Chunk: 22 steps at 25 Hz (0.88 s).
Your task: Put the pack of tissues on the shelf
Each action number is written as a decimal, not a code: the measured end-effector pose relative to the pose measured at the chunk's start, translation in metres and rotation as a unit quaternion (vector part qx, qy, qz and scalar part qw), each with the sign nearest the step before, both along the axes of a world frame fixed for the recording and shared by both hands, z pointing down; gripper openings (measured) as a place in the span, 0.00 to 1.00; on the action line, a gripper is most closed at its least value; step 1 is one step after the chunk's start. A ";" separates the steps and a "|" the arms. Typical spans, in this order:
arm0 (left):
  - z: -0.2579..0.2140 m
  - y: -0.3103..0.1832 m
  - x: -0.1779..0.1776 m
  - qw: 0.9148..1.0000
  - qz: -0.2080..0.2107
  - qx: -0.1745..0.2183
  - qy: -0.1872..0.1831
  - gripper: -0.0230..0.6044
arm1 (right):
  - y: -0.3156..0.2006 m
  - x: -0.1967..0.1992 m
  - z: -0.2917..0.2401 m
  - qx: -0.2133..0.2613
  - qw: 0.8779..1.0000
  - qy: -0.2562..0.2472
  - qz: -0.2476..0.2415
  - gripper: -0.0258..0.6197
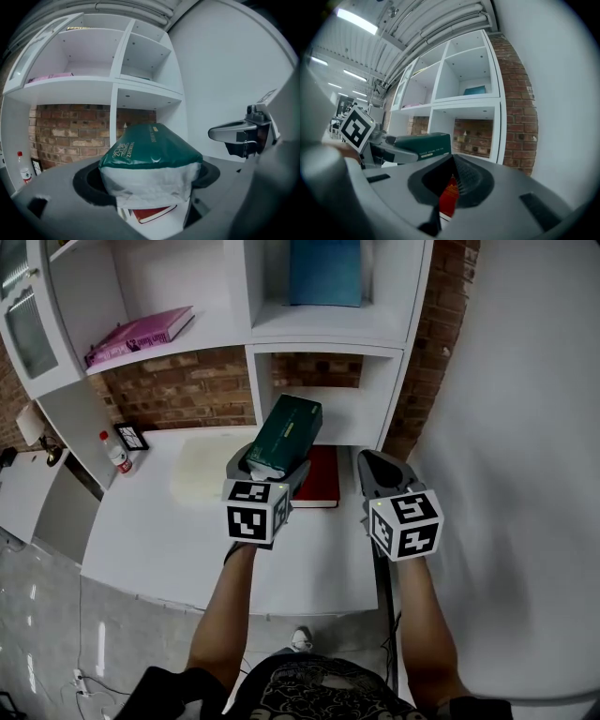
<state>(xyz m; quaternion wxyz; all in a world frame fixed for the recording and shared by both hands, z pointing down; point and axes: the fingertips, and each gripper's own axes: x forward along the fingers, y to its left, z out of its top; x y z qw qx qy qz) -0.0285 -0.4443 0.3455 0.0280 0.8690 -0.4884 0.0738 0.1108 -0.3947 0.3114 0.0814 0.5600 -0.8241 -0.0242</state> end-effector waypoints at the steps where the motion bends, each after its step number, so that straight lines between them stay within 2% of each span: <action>1: -0.001 -0.006 0.001 1.000 0.005 0.000 0.001 0.76 | -0.006 -0.002 -0.001 0.000 1.000 0.002 0.002 0.04; 12: 0.001 -0.047 0.019 0.999 0.037 0.001 0.000 0.76 | -0.048 -0.003 -0.005 0.006 1.000 0.009 0.013 0.04; 22: -0.007 -0.089 0.056 1.000 0.023 0.004 -0.012 0.76 | -0.076 0.013 -0.010 0.015 1.000 0.007 -0.022 0.04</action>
